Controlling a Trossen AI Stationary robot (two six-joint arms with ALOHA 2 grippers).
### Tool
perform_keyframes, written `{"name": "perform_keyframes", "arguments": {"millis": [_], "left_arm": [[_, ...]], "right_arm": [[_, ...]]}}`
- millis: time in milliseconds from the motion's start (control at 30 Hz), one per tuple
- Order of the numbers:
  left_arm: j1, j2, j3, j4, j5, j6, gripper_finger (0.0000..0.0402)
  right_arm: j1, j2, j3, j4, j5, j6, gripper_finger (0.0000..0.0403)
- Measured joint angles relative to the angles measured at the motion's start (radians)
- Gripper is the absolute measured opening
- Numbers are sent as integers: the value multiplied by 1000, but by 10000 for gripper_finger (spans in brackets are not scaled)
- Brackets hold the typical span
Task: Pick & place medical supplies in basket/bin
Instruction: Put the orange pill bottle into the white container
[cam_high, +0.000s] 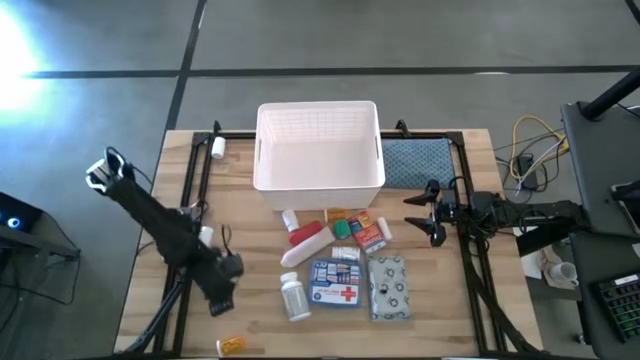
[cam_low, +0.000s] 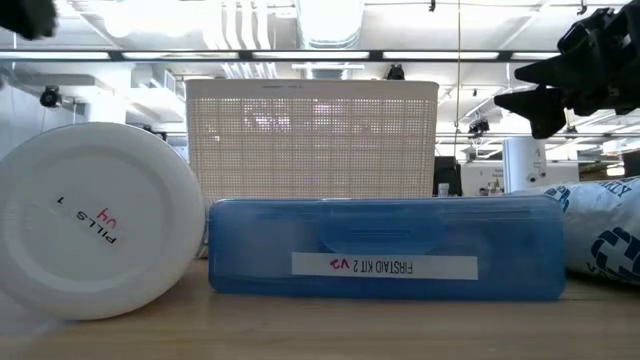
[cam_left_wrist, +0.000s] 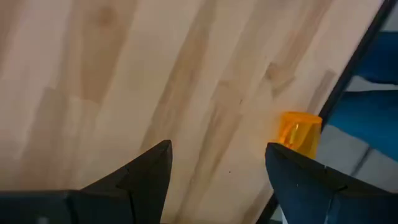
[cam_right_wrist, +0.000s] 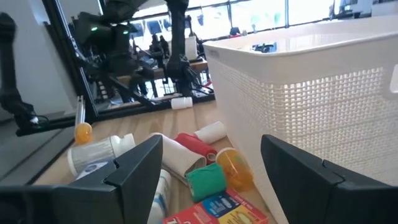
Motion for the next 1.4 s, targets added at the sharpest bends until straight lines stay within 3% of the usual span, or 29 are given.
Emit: {"name": "perform_keyframes", "arguments": {"millis": [333,600,967,1400], "left_arm": [[-102,339,236,12,-3,-37,240],[-171,544,401,-80,-3,-39,281],[-231,564,486,-89,-52,-85,288],[-231,564,372,72,-54,-85,288]], "right_arm": [[0,0,0,-1,31,-55,254],[0,0,0,-2,34,-128,251],[0,0,0,-7,50,-218,246],[0,0,0,-7,54,-220,244]]}}
